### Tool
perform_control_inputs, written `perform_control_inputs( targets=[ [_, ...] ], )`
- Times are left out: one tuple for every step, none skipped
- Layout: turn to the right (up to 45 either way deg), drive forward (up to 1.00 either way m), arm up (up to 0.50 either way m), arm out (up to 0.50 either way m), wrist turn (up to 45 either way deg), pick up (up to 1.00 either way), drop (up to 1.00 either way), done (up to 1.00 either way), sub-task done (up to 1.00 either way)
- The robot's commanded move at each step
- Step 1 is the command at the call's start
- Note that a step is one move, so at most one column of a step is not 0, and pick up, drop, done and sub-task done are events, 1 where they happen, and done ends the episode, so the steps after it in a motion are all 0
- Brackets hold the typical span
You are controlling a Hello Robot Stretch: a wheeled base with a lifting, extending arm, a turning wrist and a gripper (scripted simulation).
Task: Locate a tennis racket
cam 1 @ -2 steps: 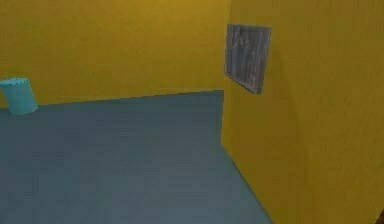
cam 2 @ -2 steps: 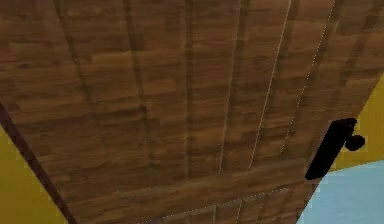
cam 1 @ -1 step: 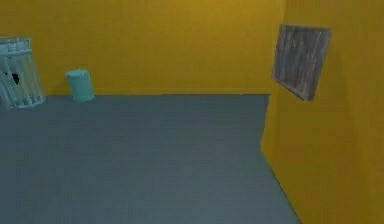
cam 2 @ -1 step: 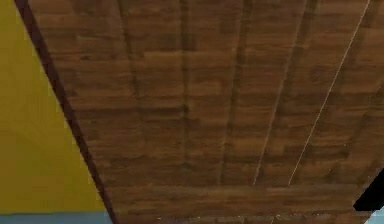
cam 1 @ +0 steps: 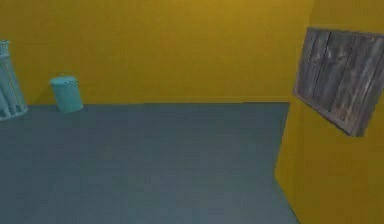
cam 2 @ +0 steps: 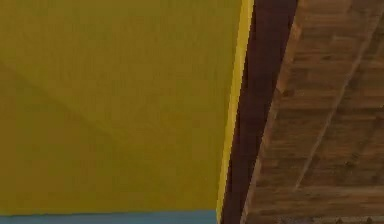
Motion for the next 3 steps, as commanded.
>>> perform_control_inputs(
  targets=[
    [-45.0, 0.00, 0.00, 0.00, 0.0, 0.00, 0.00, 0.00, 0.00],
    [0.0, 0.45, 0.00, 0.00, 0.0, 0.00, 0.00, 0.00, 0.00],
    [-30.0, 0.00, 0.00, 0.00, 0.0, 0.00, 0.00, 0.00, 0.00]
  ],
)
